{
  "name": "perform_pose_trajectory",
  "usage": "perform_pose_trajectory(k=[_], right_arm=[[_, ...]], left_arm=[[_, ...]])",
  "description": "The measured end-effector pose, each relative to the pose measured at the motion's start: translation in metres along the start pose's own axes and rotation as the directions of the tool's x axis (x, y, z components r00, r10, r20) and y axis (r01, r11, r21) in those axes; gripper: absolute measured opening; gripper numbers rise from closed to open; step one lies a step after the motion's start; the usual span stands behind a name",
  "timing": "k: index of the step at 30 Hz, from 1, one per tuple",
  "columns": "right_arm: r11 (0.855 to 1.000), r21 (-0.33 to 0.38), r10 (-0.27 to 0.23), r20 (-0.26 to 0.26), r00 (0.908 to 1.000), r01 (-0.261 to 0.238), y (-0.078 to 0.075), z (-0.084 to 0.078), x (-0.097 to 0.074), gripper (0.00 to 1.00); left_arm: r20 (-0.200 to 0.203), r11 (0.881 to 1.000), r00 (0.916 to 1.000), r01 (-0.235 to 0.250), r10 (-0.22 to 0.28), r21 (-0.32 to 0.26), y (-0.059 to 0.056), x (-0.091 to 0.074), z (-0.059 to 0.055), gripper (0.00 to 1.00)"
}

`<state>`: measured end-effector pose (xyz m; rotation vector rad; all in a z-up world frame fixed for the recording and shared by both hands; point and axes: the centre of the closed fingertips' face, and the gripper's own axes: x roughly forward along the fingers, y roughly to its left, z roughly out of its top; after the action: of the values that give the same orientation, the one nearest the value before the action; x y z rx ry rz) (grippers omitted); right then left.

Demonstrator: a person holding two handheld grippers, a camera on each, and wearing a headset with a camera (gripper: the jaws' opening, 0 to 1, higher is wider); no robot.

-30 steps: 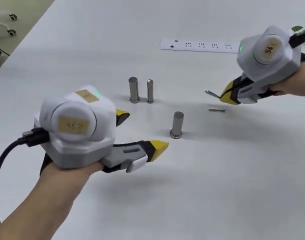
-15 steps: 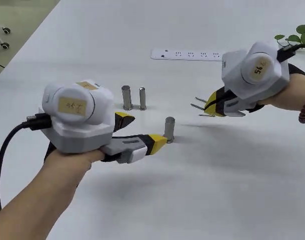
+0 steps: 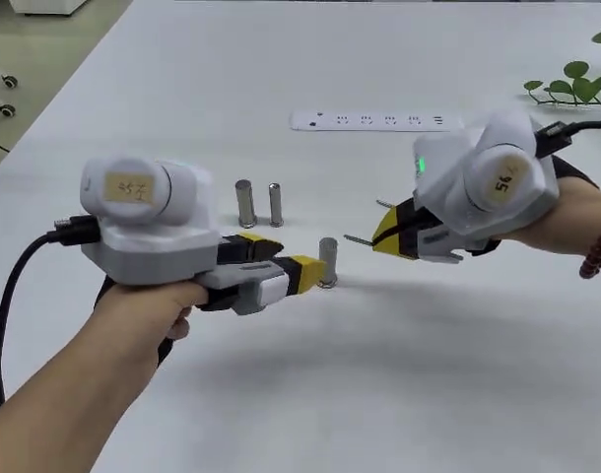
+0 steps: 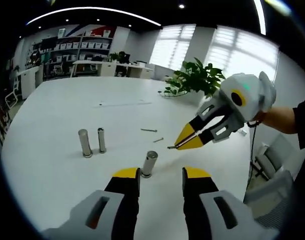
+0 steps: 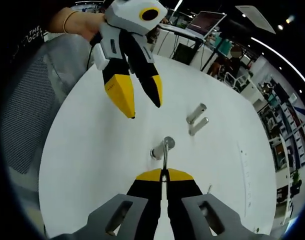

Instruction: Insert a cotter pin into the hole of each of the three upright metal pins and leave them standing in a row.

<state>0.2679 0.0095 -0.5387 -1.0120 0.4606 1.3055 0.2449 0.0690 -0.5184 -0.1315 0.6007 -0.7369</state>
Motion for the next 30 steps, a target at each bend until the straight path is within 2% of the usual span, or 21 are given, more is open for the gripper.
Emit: perform_pose_trajectory(k=[4, 9, 16, 30], right_arm=[[1.000, -0.025, 0.001, 0.026, 0.9997, 0.000, 0.007, 0.009, -0.002, 0.00], [0.998, -0.056, -0.014, 0.063, 0.9979, 0.018, 0.007, 0.016, -0.003, 0.00], [0.996, -0.081, -0.025, 0.097, 0.9950, 0.032, 0.015, 0.028, -0.007, 0.00], [0.996, -0.090, -0.017, 0.111, 0.9937, 0.027, 0.024, 0.038, -0.002, 0.00]], left_arm=[[0.020, 0.999, 0.9993, 0.032, -0.031, -0.042, -0.007, 0.000, 0.003, 0.27], [0.046, 0.992, 0.9962, 0.078, -0.073, -0.103, -0.014, 0.001, 0.006, 0.22], [0.044, 0.988, 0.9953, 0.092, -0.087, -0.128, -0.019, 0.001, 0.003, 0.19], [0.049, 0.983, 0.9939, 0.105, -0.098, -0.149, -0.021, 0.002, 0.004, 0.06]])
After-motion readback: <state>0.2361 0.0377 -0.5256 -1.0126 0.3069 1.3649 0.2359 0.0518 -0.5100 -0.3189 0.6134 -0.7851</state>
